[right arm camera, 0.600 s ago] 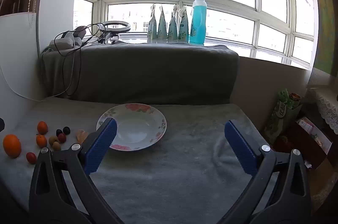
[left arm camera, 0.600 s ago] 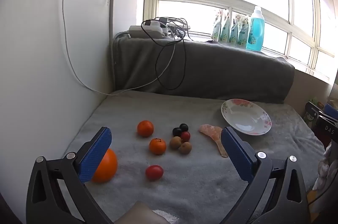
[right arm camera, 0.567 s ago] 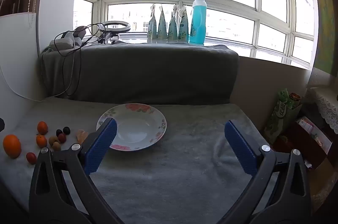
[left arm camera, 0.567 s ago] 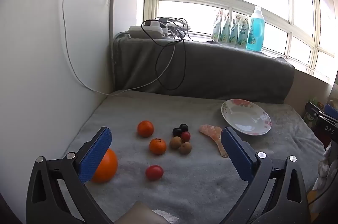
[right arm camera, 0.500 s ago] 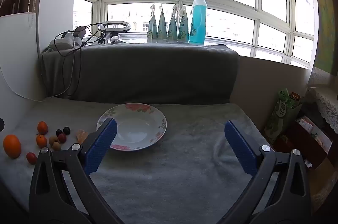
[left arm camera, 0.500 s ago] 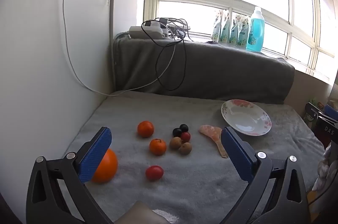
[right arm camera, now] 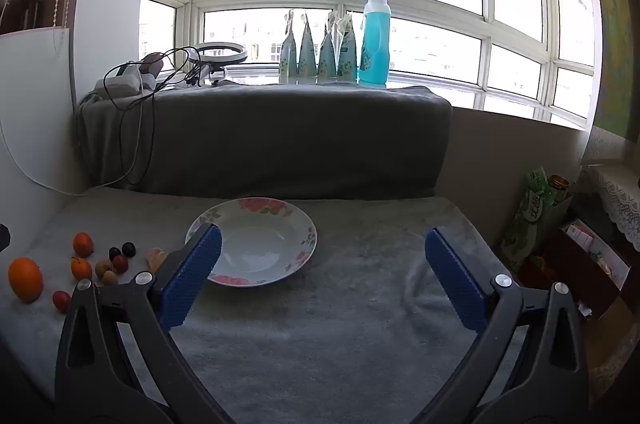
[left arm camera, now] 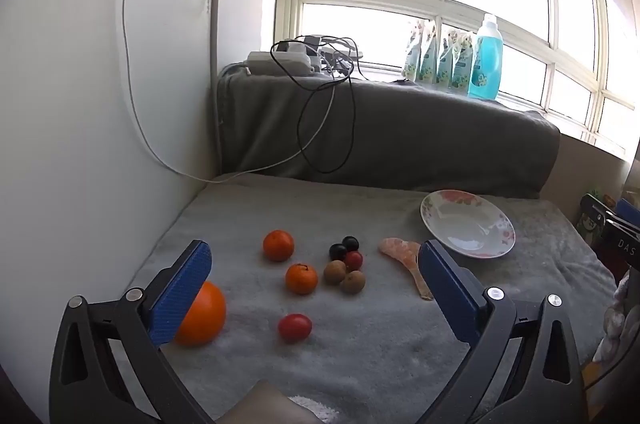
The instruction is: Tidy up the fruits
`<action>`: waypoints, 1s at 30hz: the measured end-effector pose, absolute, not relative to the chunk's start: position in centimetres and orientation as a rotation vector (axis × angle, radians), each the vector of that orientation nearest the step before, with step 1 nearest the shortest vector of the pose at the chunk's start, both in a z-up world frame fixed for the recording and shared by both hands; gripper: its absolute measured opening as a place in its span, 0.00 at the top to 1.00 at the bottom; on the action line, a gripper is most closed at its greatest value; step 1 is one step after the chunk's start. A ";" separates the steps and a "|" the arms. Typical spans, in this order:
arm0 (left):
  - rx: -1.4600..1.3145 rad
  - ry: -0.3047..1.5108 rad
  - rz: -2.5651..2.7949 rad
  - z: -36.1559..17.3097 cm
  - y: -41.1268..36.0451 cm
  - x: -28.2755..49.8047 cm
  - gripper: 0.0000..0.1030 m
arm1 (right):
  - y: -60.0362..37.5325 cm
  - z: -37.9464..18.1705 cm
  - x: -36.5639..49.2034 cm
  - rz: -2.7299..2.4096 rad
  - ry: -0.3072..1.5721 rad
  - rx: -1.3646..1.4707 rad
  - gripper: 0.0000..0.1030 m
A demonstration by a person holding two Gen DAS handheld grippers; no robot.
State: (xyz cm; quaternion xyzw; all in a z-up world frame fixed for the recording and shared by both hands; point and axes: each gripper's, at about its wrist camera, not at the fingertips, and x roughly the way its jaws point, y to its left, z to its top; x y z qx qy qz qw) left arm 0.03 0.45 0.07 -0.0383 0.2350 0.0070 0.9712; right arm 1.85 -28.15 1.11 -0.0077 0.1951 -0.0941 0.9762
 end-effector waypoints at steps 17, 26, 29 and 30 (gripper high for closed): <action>-0.072 0.466 0.013 0.4 0.2 -0.1 0.00 | -28.0 1.6 1.5 -0.189 0.390 -0.010 0.00; -0.069 0.466 0.013 0.5 0.1 -0.2 0.00 | -28.0 1.5 1.5 -0.189 0.389 -0.009 0.00; -0.068 0.466 0.012 0.4 0.0 -0.2 0.00 | -28.0 1.5 1.5 -0.189 0.389 -0.008 0.00; -0.068 0.466 0.011 0.5 0.0 -0.2 0.00 | -28.0 1.6 1.4 -0.188 0.389 -0.008 0.00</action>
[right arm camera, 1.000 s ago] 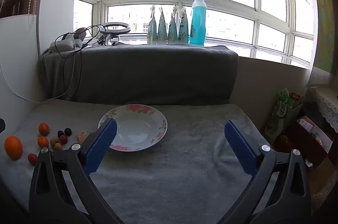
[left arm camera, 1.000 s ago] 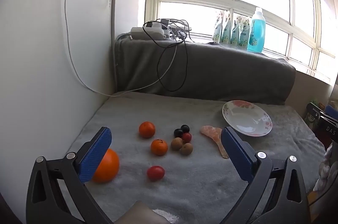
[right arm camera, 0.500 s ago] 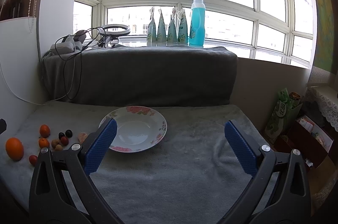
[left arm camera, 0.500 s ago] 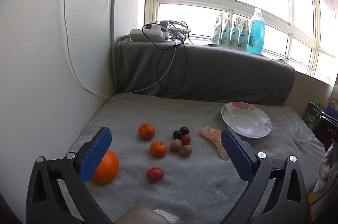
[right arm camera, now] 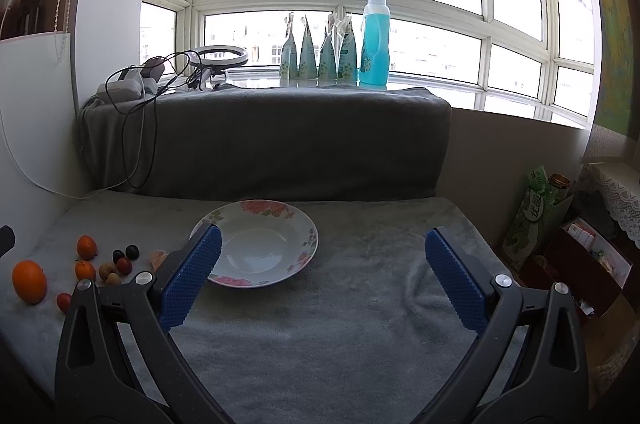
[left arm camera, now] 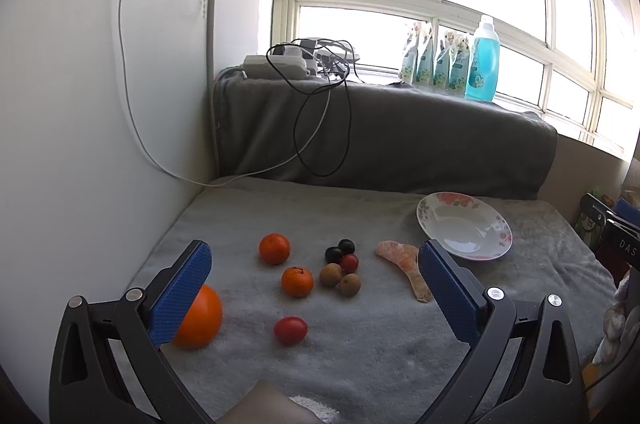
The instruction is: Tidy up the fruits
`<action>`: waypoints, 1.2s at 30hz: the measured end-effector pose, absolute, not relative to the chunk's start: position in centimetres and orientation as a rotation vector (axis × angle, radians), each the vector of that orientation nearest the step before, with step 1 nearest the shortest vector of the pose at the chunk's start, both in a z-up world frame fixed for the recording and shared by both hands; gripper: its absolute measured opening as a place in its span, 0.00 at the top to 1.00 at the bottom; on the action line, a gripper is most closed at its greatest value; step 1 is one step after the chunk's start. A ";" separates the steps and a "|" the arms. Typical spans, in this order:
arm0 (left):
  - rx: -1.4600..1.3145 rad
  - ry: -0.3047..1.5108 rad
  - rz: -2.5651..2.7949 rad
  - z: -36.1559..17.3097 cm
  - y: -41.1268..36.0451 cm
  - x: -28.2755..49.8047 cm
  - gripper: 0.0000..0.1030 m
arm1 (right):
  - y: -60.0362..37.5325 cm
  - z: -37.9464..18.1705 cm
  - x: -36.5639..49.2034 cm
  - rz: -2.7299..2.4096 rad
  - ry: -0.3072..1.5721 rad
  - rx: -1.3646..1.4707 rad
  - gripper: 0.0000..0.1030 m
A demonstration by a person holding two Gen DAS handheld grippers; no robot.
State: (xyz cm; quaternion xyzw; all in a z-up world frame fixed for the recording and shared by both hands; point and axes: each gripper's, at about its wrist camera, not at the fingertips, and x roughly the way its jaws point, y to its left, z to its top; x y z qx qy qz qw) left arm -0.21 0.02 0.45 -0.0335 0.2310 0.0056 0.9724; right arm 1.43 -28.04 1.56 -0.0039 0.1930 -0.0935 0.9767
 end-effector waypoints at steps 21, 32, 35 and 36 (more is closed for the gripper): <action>-0.064 0.466 0.006 0.6 -0.3 -0.3 0.00 | -27.6 1.7 1.2 -0.184 0.393 -0.011 0.00; -0.064 0.470 0.009 0.6 -0.2 -0.3 0.00 | -27.2 1.5 1.6 -0.166 0.405 -0.010 0.00; -0.067 0.471 0.011 0.5 -0.1 -0.2 0.00 | -27.0 1.4 1.8 -0.159 0.410 -0.012 0.00; -0.068 0.472 0.012 0.5 0.0 -0.1 0.00 | -26.9 1.4 1.9 -0.156 0.412 -0.013 0.00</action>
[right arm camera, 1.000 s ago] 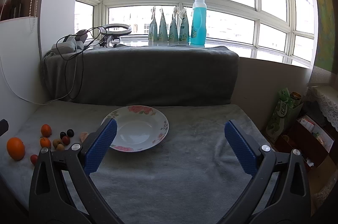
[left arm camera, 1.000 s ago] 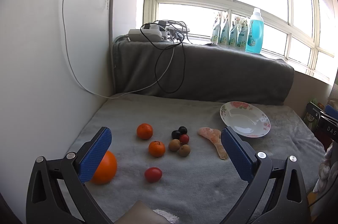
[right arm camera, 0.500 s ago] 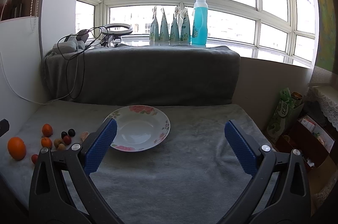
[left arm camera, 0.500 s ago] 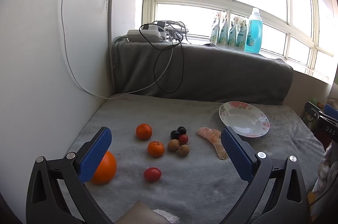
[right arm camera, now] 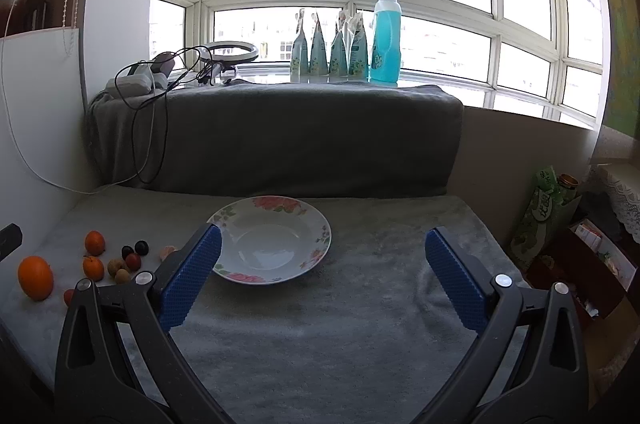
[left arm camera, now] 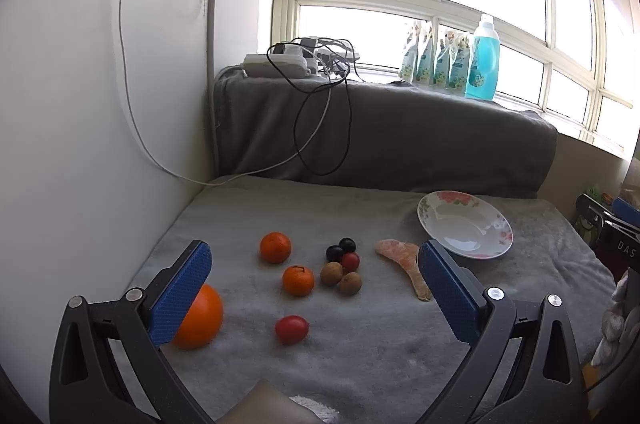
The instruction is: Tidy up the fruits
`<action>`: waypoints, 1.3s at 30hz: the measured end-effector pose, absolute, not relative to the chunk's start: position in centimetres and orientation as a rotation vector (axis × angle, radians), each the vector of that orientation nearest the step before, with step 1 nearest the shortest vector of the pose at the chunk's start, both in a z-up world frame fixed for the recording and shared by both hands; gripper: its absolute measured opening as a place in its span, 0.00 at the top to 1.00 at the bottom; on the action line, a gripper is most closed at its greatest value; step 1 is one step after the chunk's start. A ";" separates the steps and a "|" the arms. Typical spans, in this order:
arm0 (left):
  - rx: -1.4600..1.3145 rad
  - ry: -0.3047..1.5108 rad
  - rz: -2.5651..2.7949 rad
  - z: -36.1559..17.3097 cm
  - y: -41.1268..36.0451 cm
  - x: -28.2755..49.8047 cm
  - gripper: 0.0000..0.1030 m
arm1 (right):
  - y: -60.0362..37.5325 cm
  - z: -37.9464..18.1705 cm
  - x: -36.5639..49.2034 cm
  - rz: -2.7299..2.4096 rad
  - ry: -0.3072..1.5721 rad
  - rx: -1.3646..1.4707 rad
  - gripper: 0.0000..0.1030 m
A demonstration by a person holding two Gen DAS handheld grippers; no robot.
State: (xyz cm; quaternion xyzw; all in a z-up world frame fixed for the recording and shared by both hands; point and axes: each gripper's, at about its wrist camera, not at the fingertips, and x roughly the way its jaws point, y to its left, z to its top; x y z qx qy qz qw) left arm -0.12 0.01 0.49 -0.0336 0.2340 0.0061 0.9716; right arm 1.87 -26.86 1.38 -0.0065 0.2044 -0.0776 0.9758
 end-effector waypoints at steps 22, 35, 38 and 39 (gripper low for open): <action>-0.111 0.520 0.128 -1.8 4.2 -1.1 0.00 | -21.5 1.3 3.8 0.061 0.392 -0.128 0.00; -0.215 0.620 0.211 -5.0 9.1 -2.8 0.00 | -11.8 0.4 9.1 0.551 0.551 -0.188 0.00; -0.253 0.636 0.196 -5.7 9.9 -2.8 0.01 | -9.2 -0.4 9.9 0.666 0.594 -0.201 0.00; -0.269 0.645 0.190 -6.0 10.2 -2.6 0.02 | -8.4 -0.7 10.1 0.688 0.610 -0.213 0.00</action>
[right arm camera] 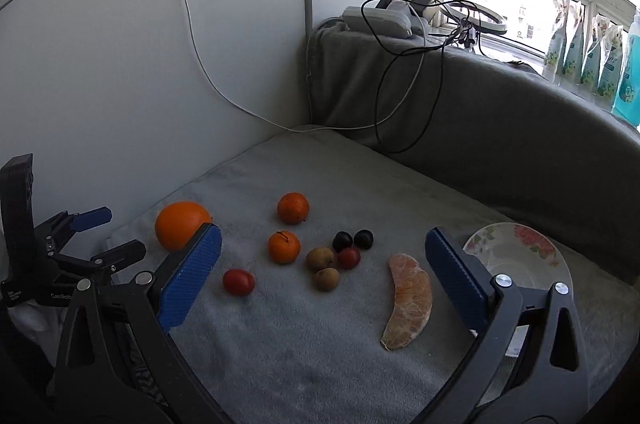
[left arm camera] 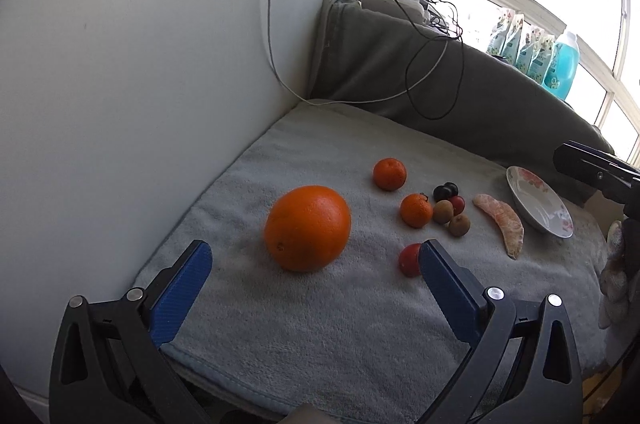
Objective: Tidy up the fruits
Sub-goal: 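Move both grippers toward the large orange and close around it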
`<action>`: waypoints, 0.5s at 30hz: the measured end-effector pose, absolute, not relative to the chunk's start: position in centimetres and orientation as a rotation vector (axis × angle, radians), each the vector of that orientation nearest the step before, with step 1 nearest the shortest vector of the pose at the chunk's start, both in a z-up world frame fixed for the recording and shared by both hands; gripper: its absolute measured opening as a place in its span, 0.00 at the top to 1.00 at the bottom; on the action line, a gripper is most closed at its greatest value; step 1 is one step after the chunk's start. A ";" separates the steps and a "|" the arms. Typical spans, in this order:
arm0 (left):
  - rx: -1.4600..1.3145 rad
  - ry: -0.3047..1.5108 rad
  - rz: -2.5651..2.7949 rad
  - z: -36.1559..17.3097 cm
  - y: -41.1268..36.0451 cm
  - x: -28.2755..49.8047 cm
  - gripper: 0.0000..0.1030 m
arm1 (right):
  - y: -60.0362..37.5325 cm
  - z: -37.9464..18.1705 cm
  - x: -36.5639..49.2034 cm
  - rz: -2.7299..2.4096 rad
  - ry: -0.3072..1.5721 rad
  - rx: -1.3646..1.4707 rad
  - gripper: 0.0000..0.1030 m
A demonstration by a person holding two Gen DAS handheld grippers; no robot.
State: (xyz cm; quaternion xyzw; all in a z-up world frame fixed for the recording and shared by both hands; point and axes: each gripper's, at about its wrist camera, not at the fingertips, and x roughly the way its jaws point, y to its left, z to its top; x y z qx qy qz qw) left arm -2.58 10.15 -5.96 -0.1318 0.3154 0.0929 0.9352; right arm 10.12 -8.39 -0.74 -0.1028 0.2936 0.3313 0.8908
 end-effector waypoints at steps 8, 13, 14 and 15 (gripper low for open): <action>-0.361 0.709 0.160 -8.4 12.1 -1.9 0.16 | -2.9 -3.9 14.0 0.867 0.848 -0.141 0.00; -0.410 0.734 0.139 -9.6 12.9 -1.4 0.25 | 0.1 -6.3 15.8 0.960 0.973 -0.061 0.00; -0.413 0.734 0.135 -9.7 13.0 -1.3 0.25 | 0.7 -6.8 16.3 0.975 1.000 -0.044 0.00; -0.417 0.737 0.132 -9.8 13.1 -1.3 0.25 | 1.1 -7.1 16.5 0.988 1.022 -0.030 0.00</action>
